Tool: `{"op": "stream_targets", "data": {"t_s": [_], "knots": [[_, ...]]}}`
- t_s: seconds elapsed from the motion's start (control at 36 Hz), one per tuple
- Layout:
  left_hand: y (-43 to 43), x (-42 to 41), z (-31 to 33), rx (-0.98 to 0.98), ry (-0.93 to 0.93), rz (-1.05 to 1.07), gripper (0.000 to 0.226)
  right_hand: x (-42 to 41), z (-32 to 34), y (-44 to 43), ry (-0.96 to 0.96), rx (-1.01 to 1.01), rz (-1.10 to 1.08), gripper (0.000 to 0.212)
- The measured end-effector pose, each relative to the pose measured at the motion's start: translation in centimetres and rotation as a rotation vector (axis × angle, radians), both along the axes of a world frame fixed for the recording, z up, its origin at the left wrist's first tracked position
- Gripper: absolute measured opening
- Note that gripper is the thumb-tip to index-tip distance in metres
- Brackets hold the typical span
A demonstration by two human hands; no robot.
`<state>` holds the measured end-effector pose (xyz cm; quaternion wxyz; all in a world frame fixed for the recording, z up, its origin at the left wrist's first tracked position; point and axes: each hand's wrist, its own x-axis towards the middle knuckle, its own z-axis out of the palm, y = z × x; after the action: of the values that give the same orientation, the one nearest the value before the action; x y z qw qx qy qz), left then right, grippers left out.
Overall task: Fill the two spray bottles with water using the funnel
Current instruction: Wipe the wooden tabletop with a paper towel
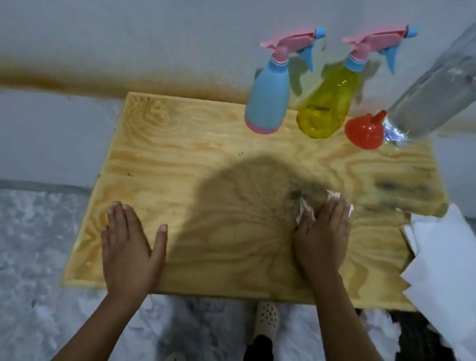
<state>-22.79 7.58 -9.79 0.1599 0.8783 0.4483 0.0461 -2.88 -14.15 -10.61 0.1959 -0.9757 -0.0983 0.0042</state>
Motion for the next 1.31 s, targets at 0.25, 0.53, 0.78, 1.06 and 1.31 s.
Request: {"op": "stream_targets", "data": {"t_s": [0.25,0.53,0.78,1.06,1.31], "knots": [[4.0,-3.8,-0.4,0.012,0.016,-0.322,0.089,-8.3,0.2,8.0,0.001,0.020,0.032,0.067],[5.3,-6.0,-0.3,0.025,0.007,-0.419,0.082,-12.4,0.2,7.4,-0.024,-0.066,0.626,0.060],[2.9,-5.7,-0.2,0.012,-0.041,-0.361,0.087,-11.6,0.6,0.4,-0.035,-0.135,0.651,0.057],[-1.2,-4.7,-0.3,-0.029,-0.079,-0.385,0.088,-13.2,0.8,-0.8,-0.197,0.102,0.520,0.043],[-6.2,-3.2,-0.1,-0.082,-0.049,-0.366,0.074,-14.3,0.3,-3.1,-0.156,0.226,0.531,0.040]]}}
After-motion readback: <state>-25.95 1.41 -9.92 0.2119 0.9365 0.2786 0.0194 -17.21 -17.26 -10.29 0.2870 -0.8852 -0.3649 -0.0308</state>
